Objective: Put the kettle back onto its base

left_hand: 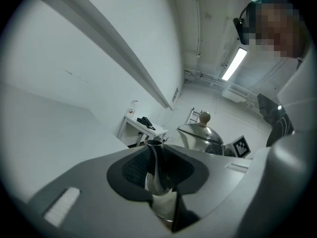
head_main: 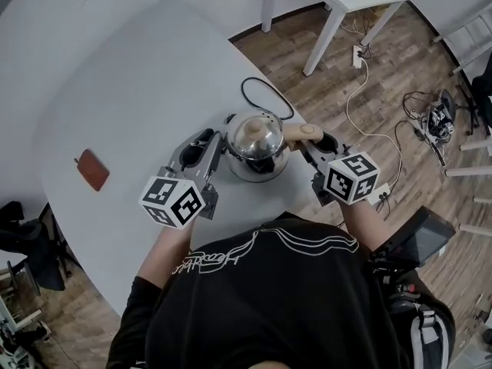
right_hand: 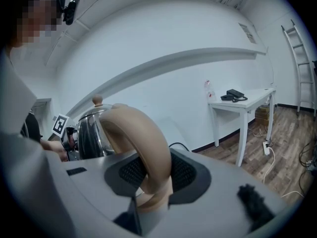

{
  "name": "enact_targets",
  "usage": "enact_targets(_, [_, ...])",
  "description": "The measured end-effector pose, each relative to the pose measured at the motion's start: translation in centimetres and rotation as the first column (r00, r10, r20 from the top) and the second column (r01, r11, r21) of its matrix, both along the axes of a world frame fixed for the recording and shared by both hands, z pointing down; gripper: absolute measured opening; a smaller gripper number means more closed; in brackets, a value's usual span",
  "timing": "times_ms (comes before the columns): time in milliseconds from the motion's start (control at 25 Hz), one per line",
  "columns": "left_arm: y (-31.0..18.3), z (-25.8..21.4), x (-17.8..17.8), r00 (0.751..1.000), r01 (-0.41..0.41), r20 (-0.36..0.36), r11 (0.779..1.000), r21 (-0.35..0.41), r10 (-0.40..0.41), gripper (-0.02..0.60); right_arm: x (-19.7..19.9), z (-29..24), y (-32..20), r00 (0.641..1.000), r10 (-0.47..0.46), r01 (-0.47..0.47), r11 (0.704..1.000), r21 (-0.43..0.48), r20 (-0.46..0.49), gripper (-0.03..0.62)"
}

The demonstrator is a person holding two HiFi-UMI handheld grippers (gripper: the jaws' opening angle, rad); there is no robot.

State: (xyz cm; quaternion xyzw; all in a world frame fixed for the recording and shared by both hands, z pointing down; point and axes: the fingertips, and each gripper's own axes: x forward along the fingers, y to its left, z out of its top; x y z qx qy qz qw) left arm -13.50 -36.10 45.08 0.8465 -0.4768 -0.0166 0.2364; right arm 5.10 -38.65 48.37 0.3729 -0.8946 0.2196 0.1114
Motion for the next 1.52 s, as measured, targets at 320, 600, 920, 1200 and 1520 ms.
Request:
enact_targets(320, [-0.6,1.0,0.2,0.997,-0.010,0.079,0.999,0.041,0.007,0.078,0.1,1.8,-0.4,1.000,0.003,-0.003,1.000,-0.011,-0.001,0.119])
enact_targets(600, [-0.7,1.6,0.2,0.995,-0.007,0.095,0.999,0.045,0.003,0.078,-0.1,2.6,-0.6,1.000,0.002,-0.002,1.000,-0.008,-0.001,0.118])
enact_targets(920, [-0.4,1.7,0.2,0.995,-0.010,0.098,0.999,0.043,0.006,0.078,-0.1,2.7,-0.6,1.000,0.010,-0.010,1.000,0.002,-0.007,0.118])
enact_targets(1200, [-0.8,2.6,0.5,0.993,-0.027,0.119,0.996,0.081,0.017,0.080,0.0,4.3,-1.0,1.000,0.017,-0.016,1.000,0.018,-0.024,0.114])
enact_targets(1520, [-0.7,3.1,0.6,0.995,-0.017,0.095,0.996,0.087,0.009,0.080,0.2,4.6,-1.0,0.999,0.035,-0.035,0.999,0.040,-0.001,0.114])
